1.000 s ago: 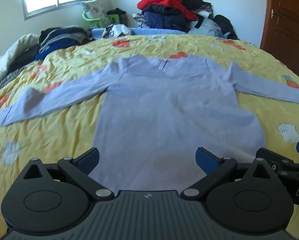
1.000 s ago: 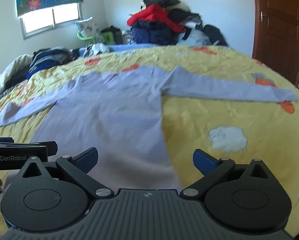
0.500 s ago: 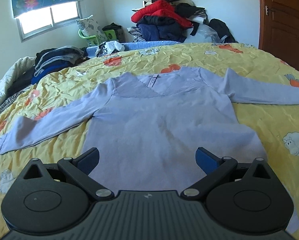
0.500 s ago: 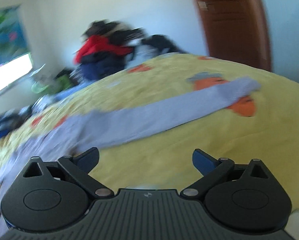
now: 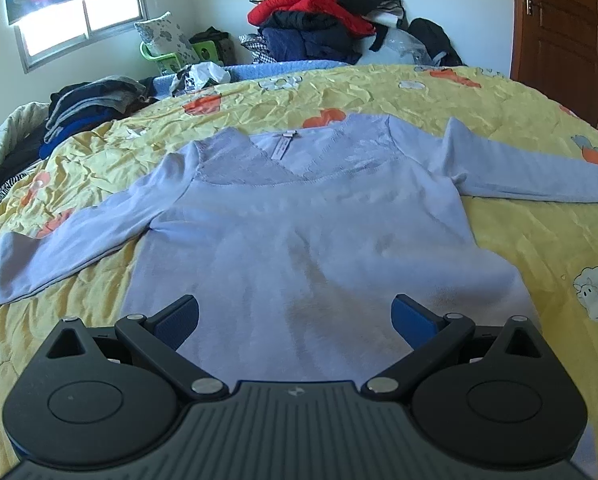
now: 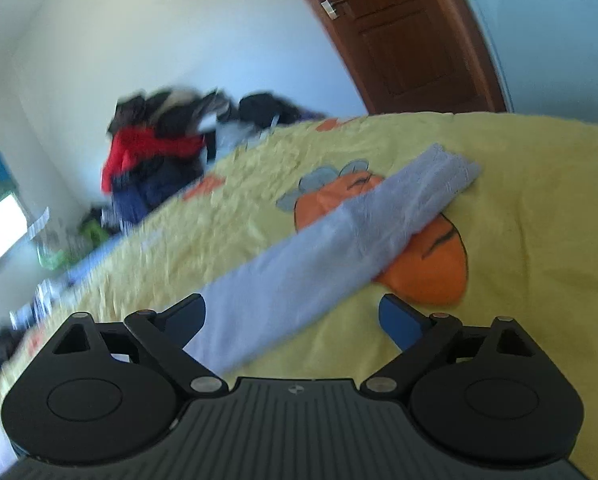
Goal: Fold small clothes
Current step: 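Grasp the cuff of the sleeve nearest the right gripper, then carry the held sleeve across the shirt body toward the left gripper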
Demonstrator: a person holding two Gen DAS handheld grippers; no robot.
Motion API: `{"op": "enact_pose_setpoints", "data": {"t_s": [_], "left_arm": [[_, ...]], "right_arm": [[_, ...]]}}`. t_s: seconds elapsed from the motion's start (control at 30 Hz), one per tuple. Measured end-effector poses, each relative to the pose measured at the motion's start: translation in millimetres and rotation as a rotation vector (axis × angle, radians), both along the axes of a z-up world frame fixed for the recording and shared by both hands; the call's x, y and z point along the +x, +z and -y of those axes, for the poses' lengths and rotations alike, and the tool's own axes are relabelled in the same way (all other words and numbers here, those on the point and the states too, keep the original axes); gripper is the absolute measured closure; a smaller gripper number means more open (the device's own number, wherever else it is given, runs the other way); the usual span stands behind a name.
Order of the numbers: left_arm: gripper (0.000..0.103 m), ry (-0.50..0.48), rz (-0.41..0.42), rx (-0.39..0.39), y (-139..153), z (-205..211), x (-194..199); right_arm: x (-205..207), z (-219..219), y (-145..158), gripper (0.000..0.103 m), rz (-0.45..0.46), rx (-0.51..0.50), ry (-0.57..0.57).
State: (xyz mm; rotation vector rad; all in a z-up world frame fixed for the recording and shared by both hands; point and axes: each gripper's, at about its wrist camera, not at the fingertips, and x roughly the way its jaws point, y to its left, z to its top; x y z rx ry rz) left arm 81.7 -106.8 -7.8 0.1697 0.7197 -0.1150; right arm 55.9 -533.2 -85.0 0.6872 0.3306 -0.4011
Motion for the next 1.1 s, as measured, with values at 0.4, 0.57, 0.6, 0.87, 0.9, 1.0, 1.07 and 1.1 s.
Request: {"op": "enact_pose_setpoints", "data": {"t_s": [0.4,0.57,0.6,0.87,0.9,1.0,1.07,1.1], "left_arm": [[0.000,0.002,-0.023,0.020,-7.0,5.9,18.0],[0.000,0.014,-0.022,0.023,-7.5,2.0,22.9],[0.000,0.016,-0.021,0.022,-7.4,0.9,23.6],[0.000,0.039,-0.013,0.025,-5.4,-10.2,27.1],[0.000,0.042,-0.012,0.025,-5.3,-11.4,27.4],[0.000,0.052,-0.017,0.023,-6.1,-17.4,29.8],[0.000,0.062,-0.019,0.028,-7.5,-21.1,31.8],[0.000,0.067,-0.021,0.029,-8.4,-23.2,32.8]], "right_arm": [[42.2,65.5,-21.9,0.088,0.127,0.279,-0.153],[42.6,73.0,-27.3,0.097,0.127,0.317,-0.197],[44.2,71.1,-25.2,0.096,0.122,0.296,-0.204],[46.1,44.6,4.0,0.096,0.115,0.105,-0.255],[46.0,41.8,8.8,0.096,0.114,0.075,-0.268],[45.1,32.9,24.0,0.096,0.116,-0.009,-0.300],[49.2,23.9,32.7,0.096,0.103,-0.056,-0.270],[53.9,17.6,36.3,0.096,0.099,-0.078,-0.245]]}}
